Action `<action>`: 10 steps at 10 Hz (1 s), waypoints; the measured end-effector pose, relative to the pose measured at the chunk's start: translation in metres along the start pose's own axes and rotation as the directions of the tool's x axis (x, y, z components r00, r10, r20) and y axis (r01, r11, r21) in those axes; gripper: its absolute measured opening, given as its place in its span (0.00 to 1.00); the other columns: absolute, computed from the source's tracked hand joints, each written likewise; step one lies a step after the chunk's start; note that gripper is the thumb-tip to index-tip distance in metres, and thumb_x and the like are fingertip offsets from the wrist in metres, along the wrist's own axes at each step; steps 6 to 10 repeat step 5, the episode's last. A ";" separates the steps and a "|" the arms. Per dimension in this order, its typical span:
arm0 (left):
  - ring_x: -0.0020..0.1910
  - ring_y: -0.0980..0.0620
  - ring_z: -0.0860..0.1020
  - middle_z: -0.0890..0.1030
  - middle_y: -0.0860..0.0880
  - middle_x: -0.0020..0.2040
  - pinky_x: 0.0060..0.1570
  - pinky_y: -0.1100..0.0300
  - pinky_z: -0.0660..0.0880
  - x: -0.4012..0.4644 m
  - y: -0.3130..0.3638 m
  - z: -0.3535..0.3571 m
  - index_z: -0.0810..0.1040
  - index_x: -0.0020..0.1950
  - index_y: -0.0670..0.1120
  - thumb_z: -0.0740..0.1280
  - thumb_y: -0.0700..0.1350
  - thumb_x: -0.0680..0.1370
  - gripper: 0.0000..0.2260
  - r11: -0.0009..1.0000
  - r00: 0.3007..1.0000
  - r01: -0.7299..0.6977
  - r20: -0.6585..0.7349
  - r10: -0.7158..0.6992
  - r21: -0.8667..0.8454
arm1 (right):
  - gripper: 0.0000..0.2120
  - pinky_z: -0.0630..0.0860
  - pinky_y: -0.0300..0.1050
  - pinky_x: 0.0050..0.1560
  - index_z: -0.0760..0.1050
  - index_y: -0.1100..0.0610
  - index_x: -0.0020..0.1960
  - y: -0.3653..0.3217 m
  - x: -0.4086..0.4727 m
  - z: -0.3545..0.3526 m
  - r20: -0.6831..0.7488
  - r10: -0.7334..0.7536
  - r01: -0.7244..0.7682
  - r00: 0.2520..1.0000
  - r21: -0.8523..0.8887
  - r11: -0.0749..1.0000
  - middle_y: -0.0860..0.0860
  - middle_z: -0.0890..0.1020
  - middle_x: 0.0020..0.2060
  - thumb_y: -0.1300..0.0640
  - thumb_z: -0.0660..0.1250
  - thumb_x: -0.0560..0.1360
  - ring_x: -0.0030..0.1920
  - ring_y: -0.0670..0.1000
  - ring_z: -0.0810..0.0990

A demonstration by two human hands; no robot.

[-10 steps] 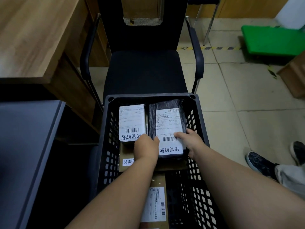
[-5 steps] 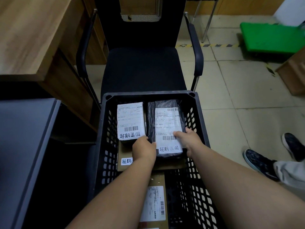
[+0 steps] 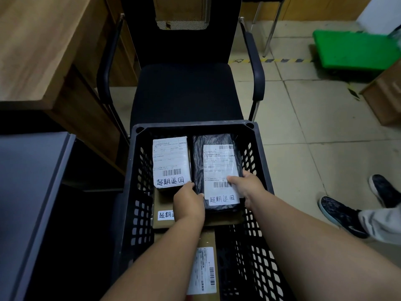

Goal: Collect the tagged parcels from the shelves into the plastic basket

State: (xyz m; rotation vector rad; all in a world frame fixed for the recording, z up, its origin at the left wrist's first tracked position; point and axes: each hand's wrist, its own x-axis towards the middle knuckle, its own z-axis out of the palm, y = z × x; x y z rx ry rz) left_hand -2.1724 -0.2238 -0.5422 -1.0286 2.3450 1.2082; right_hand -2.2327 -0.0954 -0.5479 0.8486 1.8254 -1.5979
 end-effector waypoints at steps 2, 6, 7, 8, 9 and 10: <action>0.62 0.45 0.76 0.76 0.44 0.65 0.55 0.60 0.70 -0.001 0.000 -0.002 0.70 0.71 0.43 0.65 0.39 0.79 0.20 1.000 1.000 -0.002 -0.023 0.002 0.004 | 0.13 0.79 0.53 0.47 0.74 0.60 0.62 0.000 -0.001 0.003 0.005 -0.017 0.017 1.000 0.000 1.000 0.58 0.81 0.56 0.65 0.64 0.78 0.53 0.60 0.81; 0.59 0.44 0.77 0.78 0.44 0.62 0.55 0.58 0.72 -0.010 -0.002 -0.016 0.73 0.67 0.42 0.65 0.44 0.79 0.17 0.999 0.999 0.017 -0.028 -0.016 0.032 | 0.13 0.78 0.52 0.58 0.75 0.59 0.59 -0.007 -0.009 0.003 -0.155 -0.100 0.053 0.983 -0.283 0.958 0.55 0.80 0.57 0.62 0.63 0.75 0.54 0.59 0.80; 0.59 0.44 0.77 0.78 0.44 0.62 0.55 0.58 0.72 -0.010 -0.002 -0.016 0.73 0.67 0.42 0.65 0.44 0.79 0.17 0.999 0.999 0.017 -0.028 -0.016 0.032 | 0.13 0.78 0.52 0.58 0.75 0.59 0.59 -0.007 -0.009 0.003 -0.155 -0.100 0.053 0.983 -0.283 0.958 0.55 0.80 0.57 0.62 0.63 0.75 0.54 0.59 0.80; 0.59 0.44 0.77 0.78 0.44 0.62 0.55 0.58 0.72 -0.010 -0.002 -0.016 0.73 0.67 0.42 0.65 0.44 0.79 0.17 0.999 0.999 0.017 -0.028 -0.016 0.032 | 0.13 0.78 0.52 0.58 0.75 0.59 0.59 -0.007 -0.009 0.003 -0.155 -0.100 0.053 0.983 -0.283 0.958 0.55 0.80 0.57 0.62 0.63 0.75 0.54 0.59 0.80; 0.59 0.44 0.77 0.78 0.44 0.62 0.55 0.58 0.72 -0.010 -0.002 -0.016 0.73 0.67 0.42 0.65 0.44 0.79 0.17 0.999 0.999 0.017 -0.028 -0.016 0.032 | 0.13 0.78 0.52 0.58 0.75 0.59 0.59 -0.007 -0.009 0.003 -0.155 -0.100 0.053 0.983 -0.283 0.958 0.55 0.80 0.57 0.62 0.63 0.75 0.54 0.59 0.80; 0.59 0.44 0.77 0.78 0.44 0.62 0.55 0.58 0.72 -0.010 -0.002 -0.016 0.73 0.67 0.42 0.65 0.44 0.79 0.17 0.999 0.999 0.017 -0.028 -0.016 0.032 | 0.13 0.78 0.52 0.58 0.75 0.59 0.59 -0.007 -0.009 0.003 -0.155 -0.100 0.053 0.983 -0.283 0.958 0.55 0.80 0.57 0.62 0.63 0.75 0.54 0.59 0.80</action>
